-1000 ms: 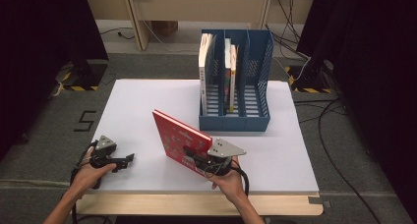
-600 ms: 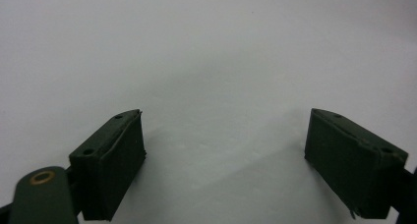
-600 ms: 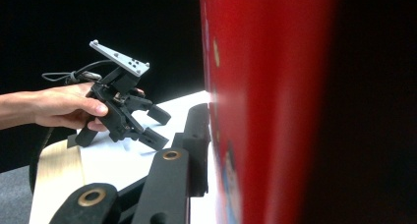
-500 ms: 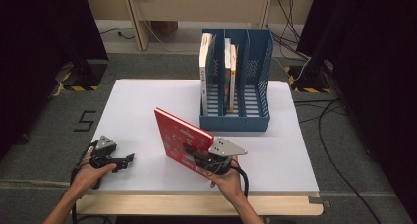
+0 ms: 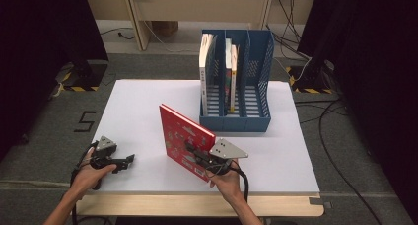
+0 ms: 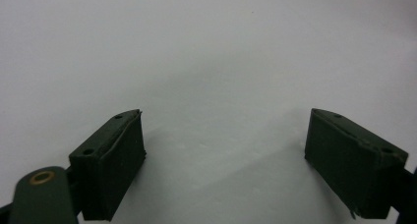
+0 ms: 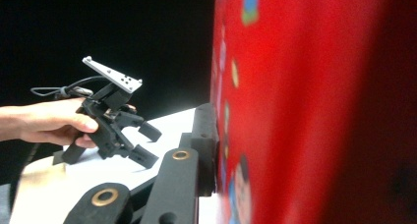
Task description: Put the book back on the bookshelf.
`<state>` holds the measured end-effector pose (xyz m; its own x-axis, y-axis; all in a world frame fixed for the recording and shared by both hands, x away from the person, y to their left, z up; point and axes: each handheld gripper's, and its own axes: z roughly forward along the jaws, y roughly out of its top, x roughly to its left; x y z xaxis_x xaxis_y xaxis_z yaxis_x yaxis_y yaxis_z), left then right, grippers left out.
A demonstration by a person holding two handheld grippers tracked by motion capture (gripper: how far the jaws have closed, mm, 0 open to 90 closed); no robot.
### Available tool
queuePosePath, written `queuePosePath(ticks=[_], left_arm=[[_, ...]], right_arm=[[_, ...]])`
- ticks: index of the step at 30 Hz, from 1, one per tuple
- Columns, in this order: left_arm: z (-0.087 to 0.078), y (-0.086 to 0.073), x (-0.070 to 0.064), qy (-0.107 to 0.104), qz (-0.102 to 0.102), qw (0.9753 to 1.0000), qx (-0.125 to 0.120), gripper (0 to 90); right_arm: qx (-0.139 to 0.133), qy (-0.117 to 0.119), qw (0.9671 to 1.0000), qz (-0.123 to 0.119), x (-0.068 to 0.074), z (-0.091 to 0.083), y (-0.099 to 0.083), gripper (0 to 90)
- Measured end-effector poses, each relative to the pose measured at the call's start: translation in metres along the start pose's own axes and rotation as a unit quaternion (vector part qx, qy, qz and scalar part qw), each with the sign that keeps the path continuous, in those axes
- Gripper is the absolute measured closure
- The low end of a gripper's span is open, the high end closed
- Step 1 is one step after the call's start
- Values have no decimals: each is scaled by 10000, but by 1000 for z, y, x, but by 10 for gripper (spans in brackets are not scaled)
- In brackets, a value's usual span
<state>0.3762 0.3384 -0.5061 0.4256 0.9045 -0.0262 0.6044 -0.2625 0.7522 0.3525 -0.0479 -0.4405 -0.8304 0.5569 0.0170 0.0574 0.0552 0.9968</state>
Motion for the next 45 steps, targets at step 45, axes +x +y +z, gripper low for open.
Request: queuePosePath(ticks=[45], left_arm=[[0, 0, 0, -24, 2, 10000, -2, 137]], right_arm=[[-179, -1111, 9934, -240, -24, -85, 55, 793]])
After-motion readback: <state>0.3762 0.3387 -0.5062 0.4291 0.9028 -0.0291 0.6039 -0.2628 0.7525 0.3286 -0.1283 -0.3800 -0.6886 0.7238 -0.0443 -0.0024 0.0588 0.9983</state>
